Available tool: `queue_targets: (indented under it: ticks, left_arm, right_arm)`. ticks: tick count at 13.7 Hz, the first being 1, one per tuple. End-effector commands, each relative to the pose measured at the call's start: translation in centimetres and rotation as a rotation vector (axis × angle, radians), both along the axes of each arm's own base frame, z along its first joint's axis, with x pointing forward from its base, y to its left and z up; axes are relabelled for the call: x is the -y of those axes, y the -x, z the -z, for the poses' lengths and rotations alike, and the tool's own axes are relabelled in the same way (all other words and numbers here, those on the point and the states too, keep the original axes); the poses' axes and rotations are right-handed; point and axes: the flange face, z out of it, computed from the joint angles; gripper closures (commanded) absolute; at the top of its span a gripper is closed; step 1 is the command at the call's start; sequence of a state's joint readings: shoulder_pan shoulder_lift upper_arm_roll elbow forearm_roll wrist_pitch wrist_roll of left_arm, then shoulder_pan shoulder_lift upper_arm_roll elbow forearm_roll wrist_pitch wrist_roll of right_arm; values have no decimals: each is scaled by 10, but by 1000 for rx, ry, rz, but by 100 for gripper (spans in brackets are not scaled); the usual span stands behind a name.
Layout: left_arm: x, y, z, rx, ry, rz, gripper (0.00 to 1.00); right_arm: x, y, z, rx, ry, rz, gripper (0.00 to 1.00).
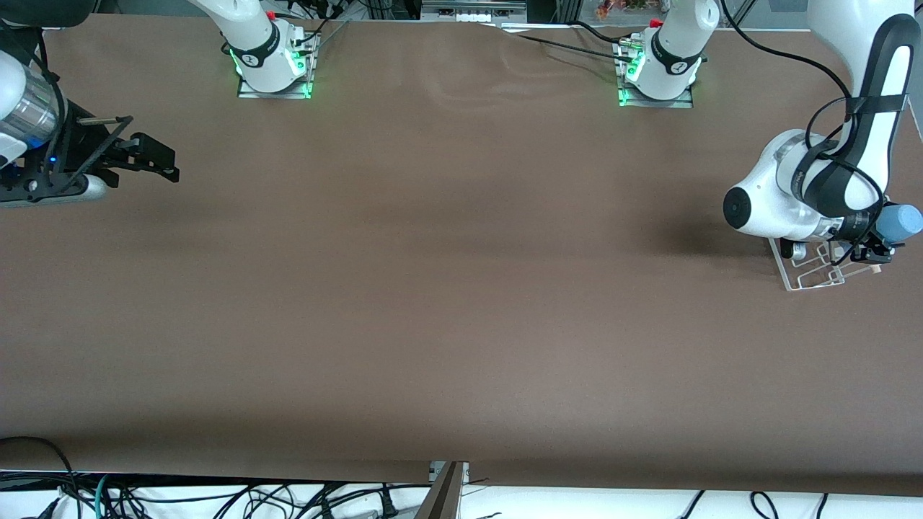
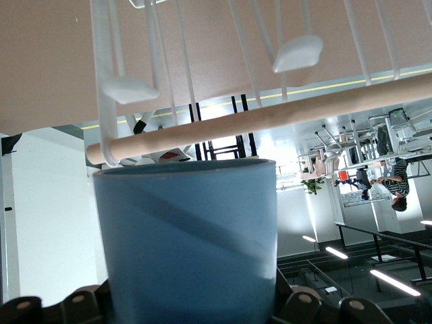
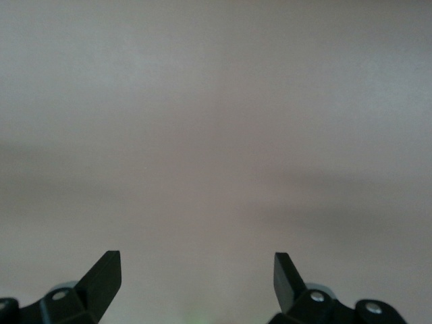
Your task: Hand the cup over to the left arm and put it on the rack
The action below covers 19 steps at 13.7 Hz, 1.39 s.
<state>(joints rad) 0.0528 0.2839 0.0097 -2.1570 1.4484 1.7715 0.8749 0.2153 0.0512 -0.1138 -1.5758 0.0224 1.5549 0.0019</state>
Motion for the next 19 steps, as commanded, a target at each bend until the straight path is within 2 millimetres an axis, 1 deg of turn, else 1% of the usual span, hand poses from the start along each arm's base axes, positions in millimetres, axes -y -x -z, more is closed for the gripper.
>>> queue_targets:
  ticks: [1, 3, 4, 5, 6, 8, 9, 12, 14, 15, 16, 17, 19]
  left_arm:
    - [4, 7, 4, 17, -12, 25, 100]
    - [12, 11, 7, 4, -24, 19, 100]
    - [27, 15, 10, 2, -41, 23, 100]
    - [36, 21, 13, 17, -64, 17, 100]
    - [38, 28, 17, 30, -72, 12, 100]
    - [35, 36, 24, 29, -74, 4, 100]
    - [33, 37, 24, 28, -74, 5, 100]
    - [30, 37, 23, 29, -76, 13, 100]
    - [29, 38, 25, 25, -74, 15, 100]
    - [25, 38, 27, 21, -79, 34, 100]
    - [20, 40, 30, 28, -66, 42, 100]
    - [17, 40, 33, 38, -54, 41, 100]
    - [18, 40, 37, 46, -52, 45, 100]
  right_arm:
    - [4, -2, -5, 14, 34, -22, 0]
    - [2, -1, -7, 15, 32, -36, 0]
    - [3, -1, -9, 20, 33, -34, 0]
    - [4, -2, -9, 23, 32, -33, 0]
    - [3, -2, -10, 24, 30, -32, 0]
    - [3, -2, -12, 27, 26, -25, 0]
    - [3, -2, -11, 26, 27, -23, 0]
    - [3, -2, -11, 25, 21, -23, 0]
    - [-8, -2, -11, 29, 27, -38, 0]
    - [-8, -3, -17, 41, 27, -38, 0]
    - [-4, -3, -18, 44, 25, -32, 0]
    - [-2, -3, -20, 47, 22, -27, 0]
    - [-6, -4, -21, 50, 18, -26, 0]
